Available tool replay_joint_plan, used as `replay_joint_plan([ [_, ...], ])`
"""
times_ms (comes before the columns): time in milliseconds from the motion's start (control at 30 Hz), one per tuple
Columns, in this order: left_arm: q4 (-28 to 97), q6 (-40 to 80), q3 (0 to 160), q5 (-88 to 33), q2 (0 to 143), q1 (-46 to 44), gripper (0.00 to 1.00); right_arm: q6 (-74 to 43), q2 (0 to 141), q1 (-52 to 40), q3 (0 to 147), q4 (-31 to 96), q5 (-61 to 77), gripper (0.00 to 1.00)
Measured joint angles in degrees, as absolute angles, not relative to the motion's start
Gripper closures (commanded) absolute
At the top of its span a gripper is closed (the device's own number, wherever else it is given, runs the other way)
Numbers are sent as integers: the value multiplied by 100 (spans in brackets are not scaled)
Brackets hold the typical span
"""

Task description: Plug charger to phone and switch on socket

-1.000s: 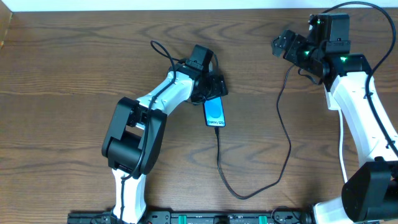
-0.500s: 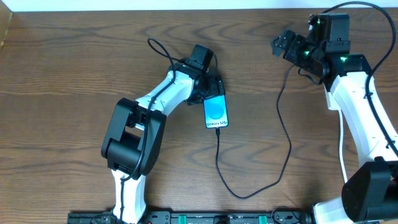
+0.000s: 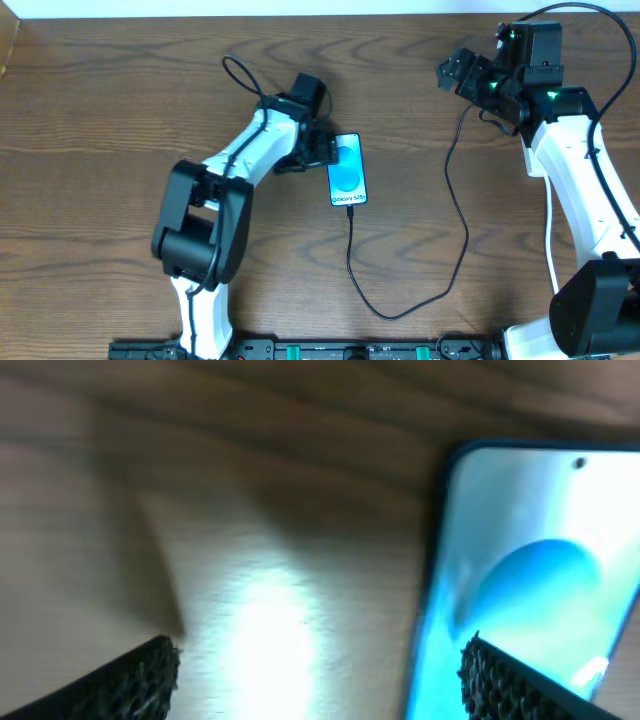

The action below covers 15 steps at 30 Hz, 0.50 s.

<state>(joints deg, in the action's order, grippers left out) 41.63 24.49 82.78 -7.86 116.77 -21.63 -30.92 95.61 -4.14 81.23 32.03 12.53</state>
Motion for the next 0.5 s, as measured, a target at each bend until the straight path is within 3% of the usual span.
replay_joint_plan([
  [267, 4606, 2198, 8305, -252, 10193, -2099, 10, -3092, 9561, -414, 8119, 3238, 1234, 1],
  [500, 4613, 2169, 8337, -150, 9937, -2099, 10, -3092, 9561, -414, 8119, 3238, 1234, 1],
])
